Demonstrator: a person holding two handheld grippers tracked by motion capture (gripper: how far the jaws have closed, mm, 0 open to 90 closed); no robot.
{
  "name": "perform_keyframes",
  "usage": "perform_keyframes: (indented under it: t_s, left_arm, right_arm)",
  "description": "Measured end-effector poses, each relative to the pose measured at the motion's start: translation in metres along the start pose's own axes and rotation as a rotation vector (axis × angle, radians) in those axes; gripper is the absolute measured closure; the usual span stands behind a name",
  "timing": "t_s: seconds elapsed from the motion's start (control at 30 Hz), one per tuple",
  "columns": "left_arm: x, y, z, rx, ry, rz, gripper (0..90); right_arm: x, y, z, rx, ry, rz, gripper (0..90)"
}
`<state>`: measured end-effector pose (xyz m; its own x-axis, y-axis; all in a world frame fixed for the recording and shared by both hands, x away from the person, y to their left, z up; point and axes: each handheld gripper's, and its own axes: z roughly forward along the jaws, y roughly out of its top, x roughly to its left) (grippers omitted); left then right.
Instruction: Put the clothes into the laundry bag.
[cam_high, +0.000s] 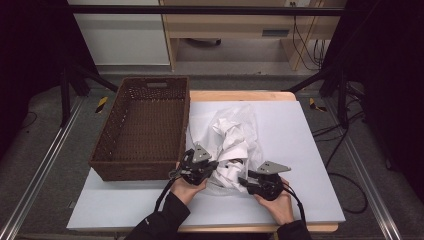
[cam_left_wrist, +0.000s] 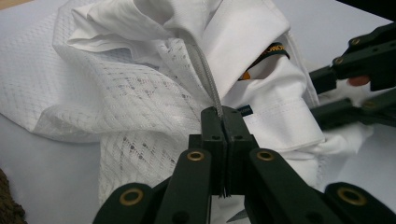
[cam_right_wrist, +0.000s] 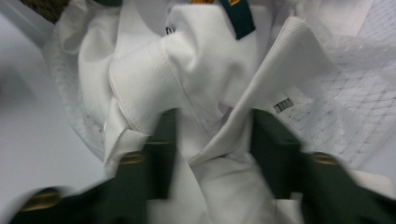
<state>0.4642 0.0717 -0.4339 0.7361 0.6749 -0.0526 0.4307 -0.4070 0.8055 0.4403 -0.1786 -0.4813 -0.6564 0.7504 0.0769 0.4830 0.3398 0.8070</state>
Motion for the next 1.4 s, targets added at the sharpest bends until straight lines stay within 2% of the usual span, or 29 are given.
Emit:
perform_keyframes:
  t_s: [0.07,0.1,0.17,0.3,0.37,0.43,0.5,0.57,0.67,0.73,0.8,0.9,1.0,1.07,1.13,1.2,1.27,1.33,1.4]
  left_arm:
    - [0.0,0.0,-0.001,-0.001,-0.004,0.003,89.0]
    - [-0.001,0.0,-0.001,-0.003,-0.004,0.004,89.1]
    - [-0.002,0.001,-0.003,-0.006,-0.004,0.006,89.1]
    - [-0.002,0.007,-0.011,-0.022,-0.006,0.01,89.1]
    - [-0.004,0.013,-0.016,-0.035,-0.003,0.018,89.1]
    - [-0.009,0.021,-0.023,-0.047,0.002,0.041,89.0]
    - [-0.013,0.026,-0.026,-0.046,0.012,0.062,89.1]
    - [-0.014,0.028,-0.029,-0.041,0.011,0.073,89.1]
    - [-0.014,0.025,-0.029,-0.038,0.003,0.066,89.1]
    - [-0.01,0.018,-0.026,-0.023,-0.008,0.05,89.1]
    - [-0.007,0.011,-0.023,-0.016,-0.016,0.036,89.1]
    - [-0.005,0.002,-0.019,-0.011,-0.02,0.037,89.1]
    - [-0.004,-0.002,-0.017,0.003,-0.017,0.046,89.1]
    - [-0.004,-0.003,-0.016,0.004,-0.019,0.043,89.1]
    - [-0.004,-0.003,-0.015,0.006,-0.018,0.043,89.1]
    - [-0.006,-0.003,-0.014,0.008,-0.015,0.05,89.1]
    - [-0.007,-0.003,-0.013,0.011,-0.012,0.052,89.1]
    - [-0.007,-0.002,-0.013,0.012,-0.01,0.052,89.1]
    - [-0.007,-0.002,-0.014,0.013,-0.009,0.052,89.1]
  right_arm:
    - [-0.001,0.002,0.002,0.021,-0.016,0.002,86.3]
    - [-0.001,0.003,0.001,0.022,-0.019,0.007,88.3]
    - [-0.002,0.007,-0.005,-0.006,0.014,0.012,88.7]
    - [0.016,0.023,-0.026,-0.128,0.076,-0.068,88.6]
    - [0.027,0.033,-0.028,-0.157,0.095,-0.113,88.5]
    - [0.035,0.042,-0.019,-0.15,0.113,-0.144,88.5]
    - [0.04,0.049,-0.003,-0.129,0.114,-0.159,88.5]
    - [0.04,0.055,0.017,-0.1,0.096,-0.152,88.4]
    - [0.037,0.058,0.048,-0.049,0.06,-0.128,88.4]
    - [0.035,0.058,0.063,-0.048,0.042,-0.114,88.4]
    - [0.031,0.057,0.07,-0.059,0.036,-0.069,88.3]
    - [0.033,0.056,0.069,-0.067,0.031,-0.084,87.4]
    - [0.026,0.051,0.056,-0.077,0.093,-0.072,82.5]
    - [0.02,0.048,0.043,-0.072,0.101,-0.077,75.3]
    - [0.008,0.046,0.019,-0.096,0.129,-0.048,71.4]
    - [-0.003,0.047,-0.003,-0.153,0.083,-0.035,63.4]
    - [-0.015,0.051,-0.014,-0.213,0.038,0.02,48.4]
    - [-0.024,0.06,-0.013,-0.251,-0.008,0.05,38.5]
    - [-0.026,0.07,-0.002,-0.25,-0.009,0.061,31.4]
